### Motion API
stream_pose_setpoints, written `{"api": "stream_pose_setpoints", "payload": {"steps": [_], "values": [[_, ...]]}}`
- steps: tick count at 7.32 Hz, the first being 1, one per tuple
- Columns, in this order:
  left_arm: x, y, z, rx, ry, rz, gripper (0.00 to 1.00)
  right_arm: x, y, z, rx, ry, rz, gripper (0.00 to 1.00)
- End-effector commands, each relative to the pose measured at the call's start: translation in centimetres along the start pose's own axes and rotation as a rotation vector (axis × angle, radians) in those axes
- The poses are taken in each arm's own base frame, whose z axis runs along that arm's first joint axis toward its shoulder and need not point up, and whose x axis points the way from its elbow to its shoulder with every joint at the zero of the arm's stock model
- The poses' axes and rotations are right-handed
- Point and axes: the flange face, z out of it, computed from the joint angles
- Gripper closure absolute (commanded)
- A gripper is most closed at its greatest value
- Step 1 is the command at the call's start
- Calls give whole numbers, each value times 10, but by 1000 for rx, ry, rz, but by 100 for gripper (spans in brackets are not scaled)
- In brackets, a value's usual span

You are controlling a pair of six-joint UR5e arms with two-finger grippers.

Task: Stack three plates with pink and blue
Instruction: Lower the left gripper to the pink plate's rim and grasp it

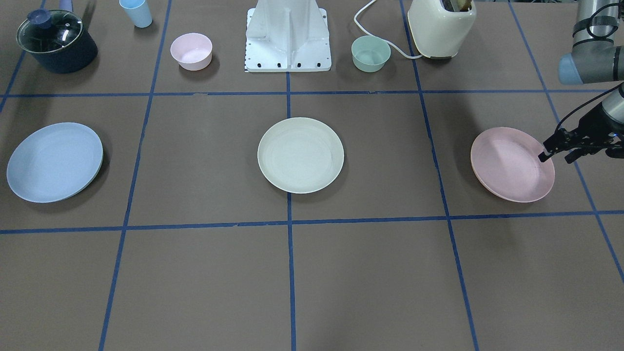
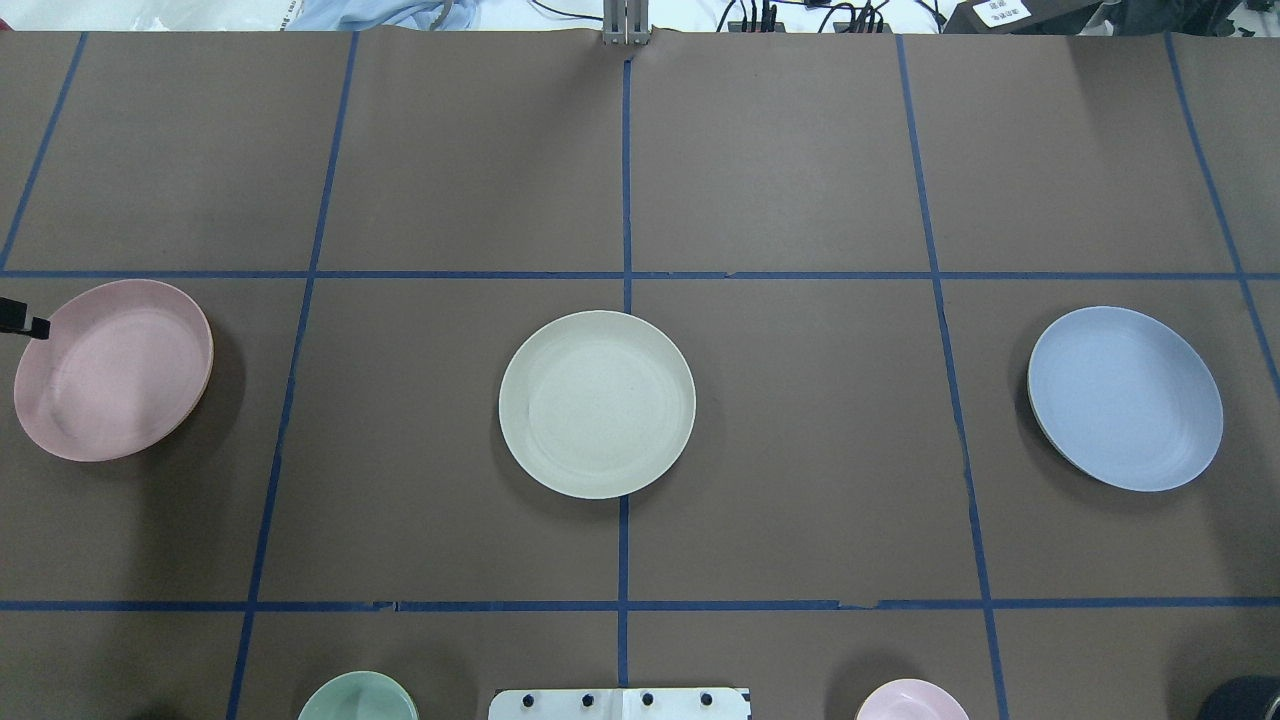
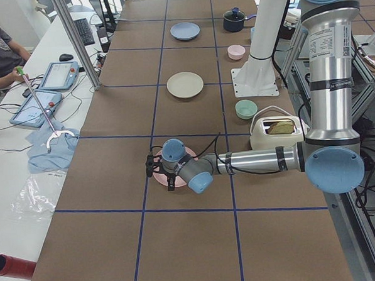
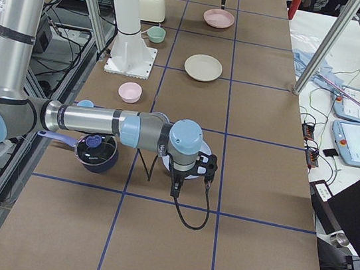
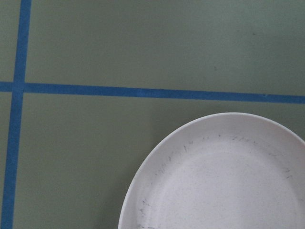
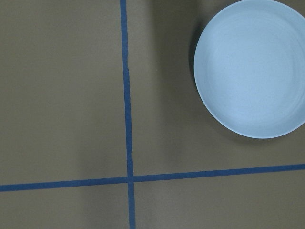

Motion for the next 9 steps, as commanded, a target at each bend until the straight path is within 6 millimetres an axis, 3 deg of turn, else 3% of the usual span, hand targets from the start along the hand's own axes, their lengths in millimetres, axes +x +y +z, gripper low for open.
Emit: {"api": "stream_pose_setpoints", "payload": {"steps": [1, 5, 7, 9], "values": [[-1, 4, 13, -3, -30, 10, 20, -18, -2, 6, -18, -8, -32, 0], [-6, 11, 26, -32, -44, 56, 50, -40, -6, 32, -49, 2, -117, 0], [-15, 14, 30, -43, -53, 88, 54, -50, -6, 42, -73, 2, -141, 0], [-15, 14, 30, -44, -52, 88, 67, -53, -6, 47, -83, 3, -148, 0]]}}
